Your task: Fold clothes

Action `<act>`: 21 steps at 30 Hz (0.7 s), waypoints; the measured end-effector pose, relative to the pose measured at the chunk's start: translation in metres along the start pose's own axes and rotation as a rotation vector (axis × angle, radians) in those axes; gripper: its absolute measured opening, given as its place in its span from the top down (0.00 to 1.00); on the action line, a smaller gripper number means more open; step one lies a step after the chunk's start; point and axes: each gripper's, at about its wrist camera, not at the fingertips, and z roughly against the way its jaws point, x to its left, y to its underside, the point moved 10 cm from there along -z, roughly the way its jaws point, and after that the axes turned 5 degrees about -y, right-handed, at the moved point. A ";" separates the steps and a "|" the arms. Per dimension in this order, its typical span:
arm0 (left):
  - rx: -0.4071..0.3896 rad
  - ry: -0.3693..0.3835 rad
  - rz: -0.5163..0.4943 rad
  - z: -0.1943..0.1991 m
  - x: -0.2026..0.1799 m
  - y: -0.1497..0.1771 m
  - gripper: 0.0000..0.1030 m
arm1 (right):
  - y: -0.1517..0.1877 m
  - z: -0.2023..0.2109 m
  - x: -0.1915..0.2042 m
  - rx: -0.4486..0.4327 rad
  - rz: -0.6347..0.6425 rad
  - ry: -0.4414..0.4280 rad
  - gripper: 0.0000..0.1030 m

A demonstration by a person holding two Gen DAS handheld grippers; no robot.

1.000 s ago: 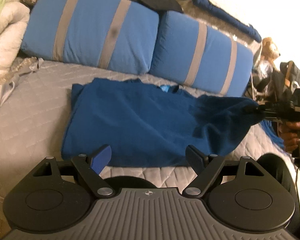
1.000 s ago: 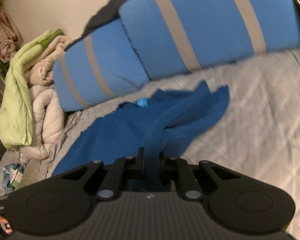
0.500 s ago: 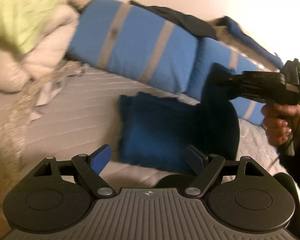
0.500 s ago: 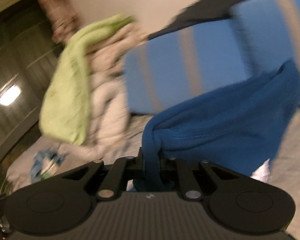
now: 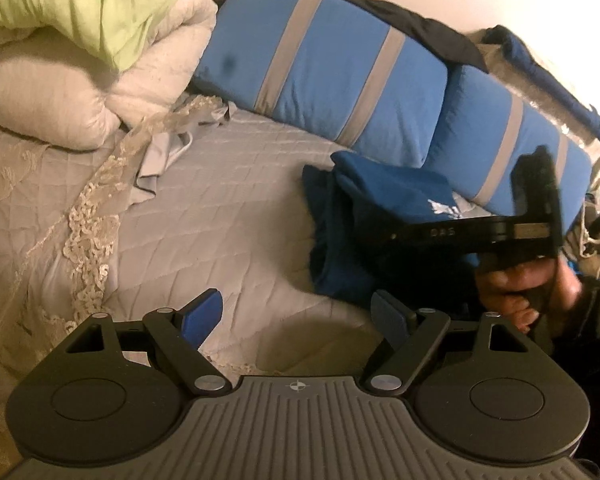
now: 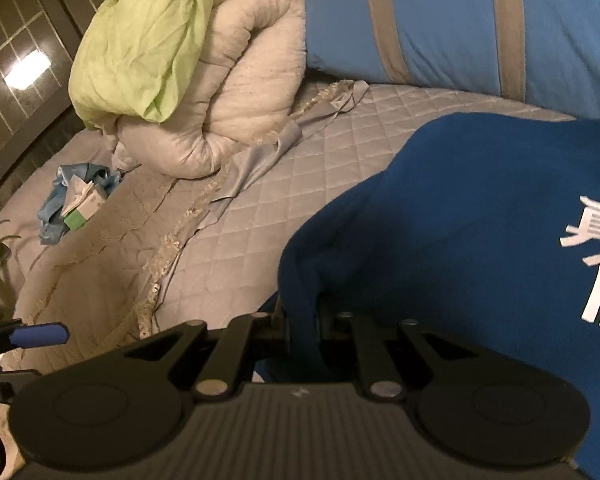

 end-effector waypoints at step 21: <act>-0.033 0.075 -0.056 -0.023 -0.036 -0.025 0.21 | 0.004 0.072 0.029 -0.083 0.360 0.043 0.03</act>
